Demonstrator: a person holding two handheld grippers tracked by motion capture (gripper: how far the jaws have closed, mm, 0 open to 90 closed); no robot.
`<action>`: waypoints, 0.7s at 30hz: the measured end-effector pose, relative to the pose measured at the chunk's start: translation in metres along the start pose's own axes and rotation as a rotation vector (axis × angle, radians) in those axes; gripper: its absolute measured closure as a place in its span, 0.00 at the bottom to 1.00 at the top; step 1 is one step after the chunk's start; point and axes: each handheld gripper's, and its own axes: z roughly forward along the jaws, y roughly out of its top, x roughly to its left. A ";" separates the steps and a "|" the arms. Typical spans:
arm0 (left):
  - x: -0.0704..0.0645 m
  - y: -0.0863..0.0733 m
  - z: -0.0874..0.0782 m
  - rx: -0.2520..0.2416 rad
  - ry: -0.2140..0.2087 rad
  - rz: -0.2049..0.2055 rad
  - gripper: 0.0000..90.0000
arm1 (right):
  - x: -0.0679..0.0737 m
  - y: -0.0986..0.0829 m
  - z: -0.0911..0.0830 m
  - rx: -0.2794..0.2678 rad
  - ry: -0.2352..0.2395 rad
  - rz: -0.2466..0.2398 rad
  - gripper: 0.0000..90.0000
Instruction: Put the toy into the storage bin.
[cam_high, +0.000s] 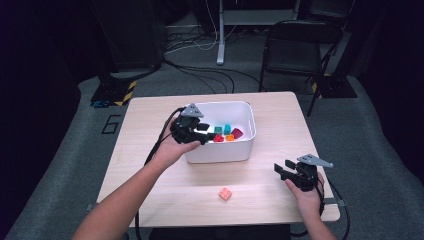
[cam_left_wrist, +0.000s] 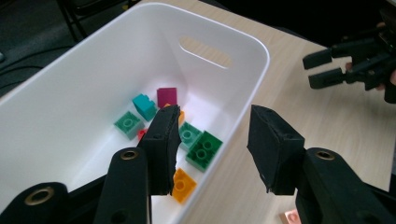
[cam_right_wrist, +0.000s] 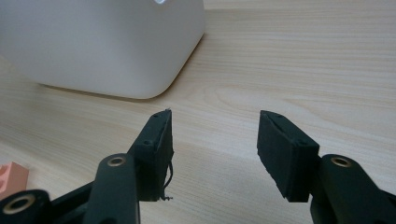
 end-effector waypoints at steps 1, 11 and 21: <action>0.000 0.000 0.000 0.000 0.000 0.000 0.59 | 0.000 0.000 0.000 0.000 0.000 0.001 0.50; -0.020 -0.038 0.014 0.031 -0.020 0.008 0.60 | 0.000 0.000 0.001 0.003 -0.002 0.002 0.50; -0.033 -0.065 0.029 0.052 -0.026 0.007 0.60 | 0.001 -0.001 0.001 0.004 -0.001 0.006 0.50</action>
